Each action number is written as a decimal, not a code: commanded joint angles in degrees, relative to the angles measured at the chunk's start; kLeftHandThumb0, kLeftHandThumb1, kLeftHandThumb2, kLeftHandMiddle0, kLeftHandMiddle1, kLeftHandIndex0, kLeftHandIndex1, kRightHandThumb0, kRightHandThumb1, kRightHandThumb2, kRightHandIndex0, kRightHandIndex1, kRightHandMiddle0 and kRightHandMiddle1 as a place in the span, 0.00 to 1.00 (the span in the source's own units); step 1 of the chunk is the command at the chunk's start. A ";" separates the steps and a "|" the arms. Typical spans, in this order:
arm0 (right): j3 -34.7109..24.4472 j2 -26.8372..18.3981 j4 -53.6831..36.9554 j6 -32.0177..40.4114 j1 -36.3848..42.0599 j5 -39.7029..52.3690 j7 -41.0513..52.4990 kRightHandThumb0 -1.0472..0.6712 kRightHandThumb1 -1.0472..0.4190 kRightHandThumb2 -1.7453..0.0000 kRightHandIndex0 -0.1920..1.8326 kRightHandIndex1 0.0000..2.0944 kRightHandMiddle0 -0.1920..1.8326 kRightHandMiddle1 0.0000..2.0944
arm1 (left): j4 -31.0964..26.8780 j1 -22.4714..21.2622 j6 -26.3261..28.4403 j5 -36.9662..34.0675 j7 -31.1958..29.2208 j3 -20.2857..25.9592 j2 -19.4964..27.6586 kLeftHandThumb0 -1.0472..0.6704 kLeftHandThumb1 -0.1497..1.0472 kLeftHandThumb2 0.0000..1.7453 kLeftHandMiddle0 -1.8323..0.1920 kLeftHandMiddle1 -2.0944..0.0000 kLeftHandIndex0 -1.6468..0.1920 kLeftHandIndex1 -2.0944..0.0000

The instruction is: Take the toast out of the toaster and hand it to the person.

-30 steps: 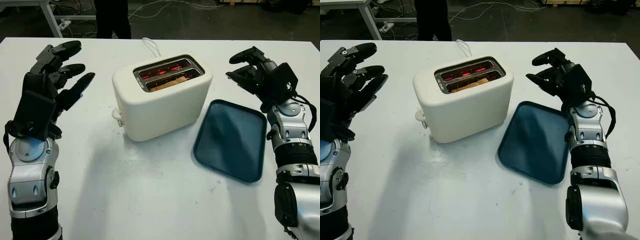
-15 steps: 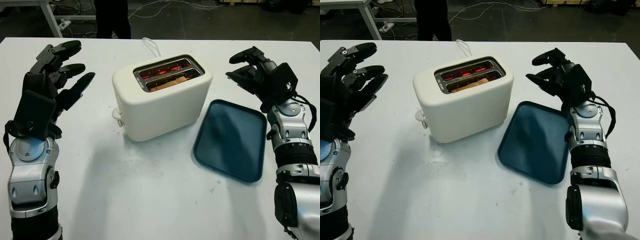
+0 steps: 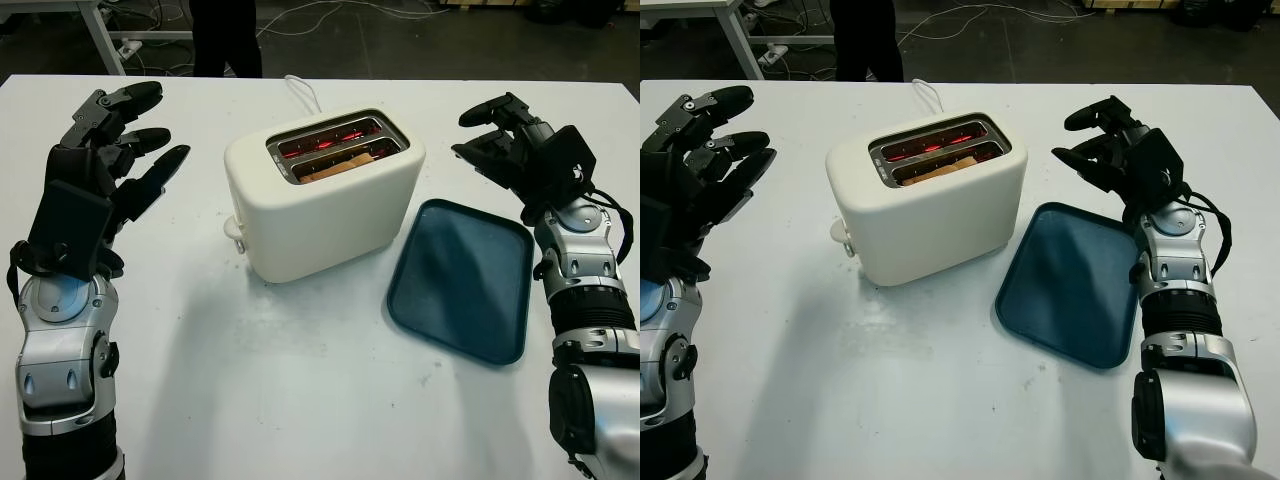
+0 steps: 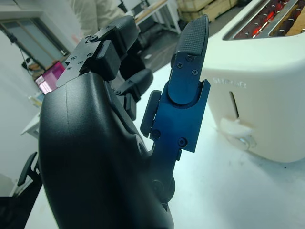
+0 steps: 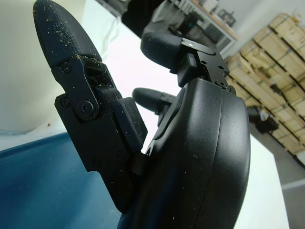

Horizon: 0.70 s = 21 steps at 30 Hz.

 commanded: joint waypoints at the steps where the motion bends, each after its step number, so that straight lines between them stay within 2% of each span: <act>1: -0.04 -0.61 -0.39 0.16 -0.80 0.54 0.27 0.00 0.17 1.00 0.10 0.81 0.15 0.74 | -0.73 0.32 0.28 0.19 0.30 -0.19 0.30 0.26 0.89 0.00 0.78 0.56 0.70 0.74; 21: -0.17 -0.36 0.27 -0.35 -0.64 0.90 1.05 0.00 0.18 1.00 0.11 0.82 0.16 0.75 | -0.38 0.70 -0.32 -0.12 0.29 -0.03 -0.02 0.28 0.88 0.00 0.78 0.57 0.69 0.76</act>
